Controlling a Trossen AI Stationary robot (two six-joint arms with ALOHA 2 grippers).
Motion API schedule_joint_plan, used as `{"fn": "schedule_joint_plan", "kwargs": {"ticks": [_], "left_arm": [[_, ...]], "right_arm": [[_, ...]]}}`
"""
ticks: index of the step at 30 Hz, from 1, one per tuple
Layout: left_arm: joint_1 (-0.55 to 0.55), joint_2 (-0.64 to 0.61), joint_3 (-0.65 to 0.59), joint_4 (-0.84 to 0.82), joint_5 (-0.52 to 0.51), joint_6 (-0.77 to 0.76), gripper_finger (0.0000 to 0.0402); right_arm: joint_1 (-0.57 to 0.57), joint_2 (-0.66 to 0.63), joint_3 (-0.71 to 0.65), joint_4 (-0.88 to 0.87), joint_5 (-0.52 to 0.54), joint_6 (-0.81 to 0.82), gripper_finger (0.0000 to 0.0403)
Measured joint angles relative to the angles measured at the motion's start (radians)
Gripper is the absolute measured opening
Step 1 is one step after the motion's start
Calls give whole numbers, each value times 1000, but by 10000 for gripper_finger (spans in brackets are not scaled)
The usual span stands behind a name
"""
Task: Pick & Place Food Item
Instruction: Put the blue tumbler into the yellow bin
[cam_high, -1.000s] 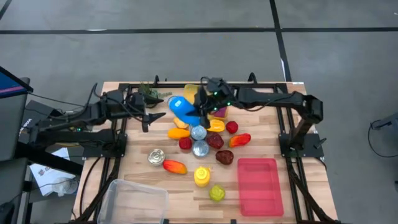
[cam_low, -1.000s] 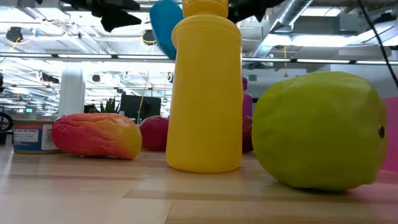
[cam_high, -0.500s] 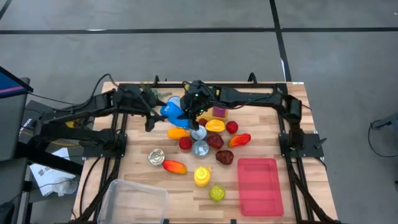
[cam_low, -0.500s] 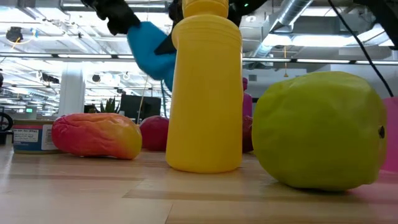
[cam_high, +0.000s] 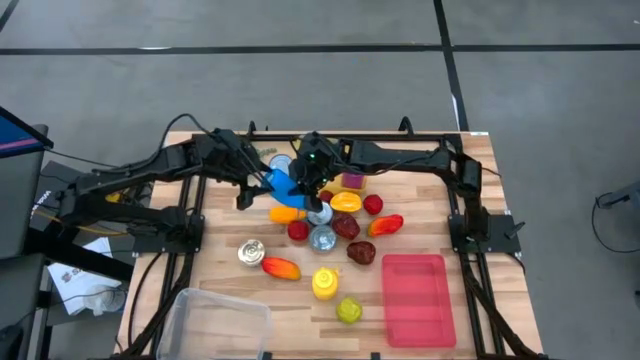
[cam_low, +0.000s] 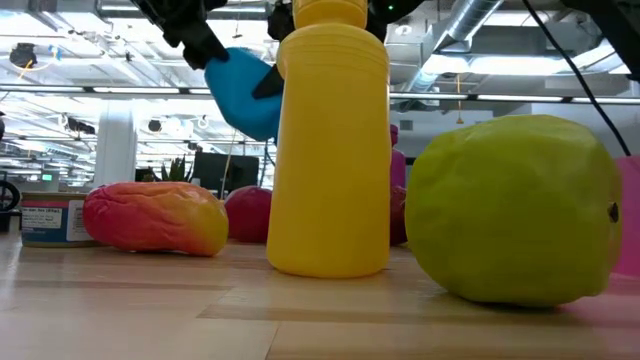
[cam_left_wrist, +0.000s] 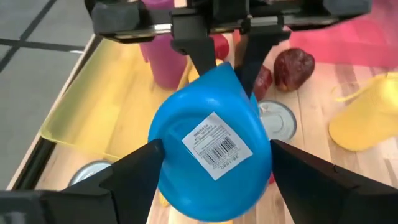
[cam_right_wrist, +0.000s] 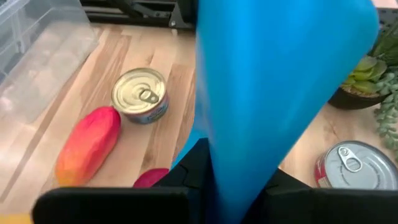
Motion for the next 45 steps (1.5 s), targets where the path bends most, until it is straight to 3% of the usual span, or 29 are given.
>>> {"fn": "schedule_joint_plan", "kwargs": {"ticks": [8,21,33,43,45], "left_arm": [[0,-3,-2,11,59,-2,258],[-2,2,-6,87,-53,-55,332],[-14,5,-3,65,-21,-27,316],[-8,99,-3,57,-2,-31,347],[-8,116,-7,54,15,-36,347]], "right_arm": [[7,0,0,-6,-9,-45,40],[7,-3,2,6,8,-60,34],[13,-4,3,2,-9,-74,33],[15,-1,3,-89,-39,-87,32],[18,-1,12,31,-37,-120,29]]}}
